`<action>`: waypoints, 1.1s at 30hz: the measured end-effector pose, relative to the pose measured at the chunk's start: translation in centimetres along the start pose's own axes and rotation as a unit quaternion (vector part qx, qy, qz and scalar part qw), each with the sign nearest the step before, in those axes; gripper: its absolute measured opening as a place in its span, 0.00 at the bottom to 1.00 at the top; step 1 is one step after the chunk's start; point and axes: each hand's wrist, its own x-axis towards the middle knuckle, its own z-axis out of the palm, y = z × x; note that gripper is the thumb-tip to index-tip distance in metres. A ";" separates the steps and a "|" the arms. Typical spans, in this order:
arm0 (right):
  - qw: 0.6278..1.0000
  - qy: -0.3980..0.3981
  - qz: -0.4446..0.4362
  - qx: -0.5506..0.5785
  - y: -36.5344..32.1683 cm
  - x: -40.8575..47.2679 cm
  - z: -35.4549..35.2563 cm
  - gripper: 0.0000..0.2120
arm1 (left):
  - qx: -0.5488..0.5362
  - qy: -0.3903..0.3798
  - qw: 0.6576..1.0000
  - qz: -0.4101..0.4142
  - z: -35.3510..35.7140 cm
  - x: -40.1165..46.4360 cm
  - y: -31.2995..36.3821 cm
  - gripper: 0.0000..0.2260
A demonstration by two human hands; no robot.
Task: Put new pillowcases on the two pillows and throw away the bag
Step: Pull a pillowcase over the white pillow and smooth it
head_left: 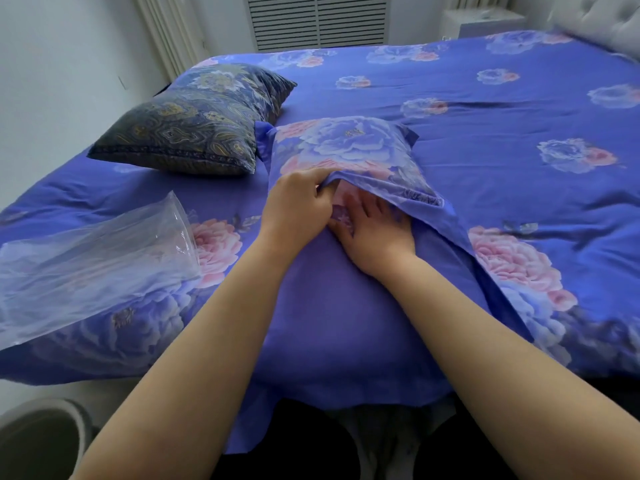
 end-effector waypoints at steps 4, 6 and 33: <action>0.999 0.029 -0.029 -0.005 -0.3 -3.0 0.0 0.27 | -0.067 -0.018 0.997 -0.021 0.2 0.3 -0.2 0.13; 0.999 0.036 0.012 0.016 2.3 -3.1 0.0 0.27 | -0.080 -0.021 0.996 -0.026 0.3 -0.4 -0.7 0.13; 0.942 0.070 0.306 0.116 10.4 -7.8 1.0 0.16 | 0.084 -0.029 0.990 0.106 4.8 -7.7 -2.7 0.17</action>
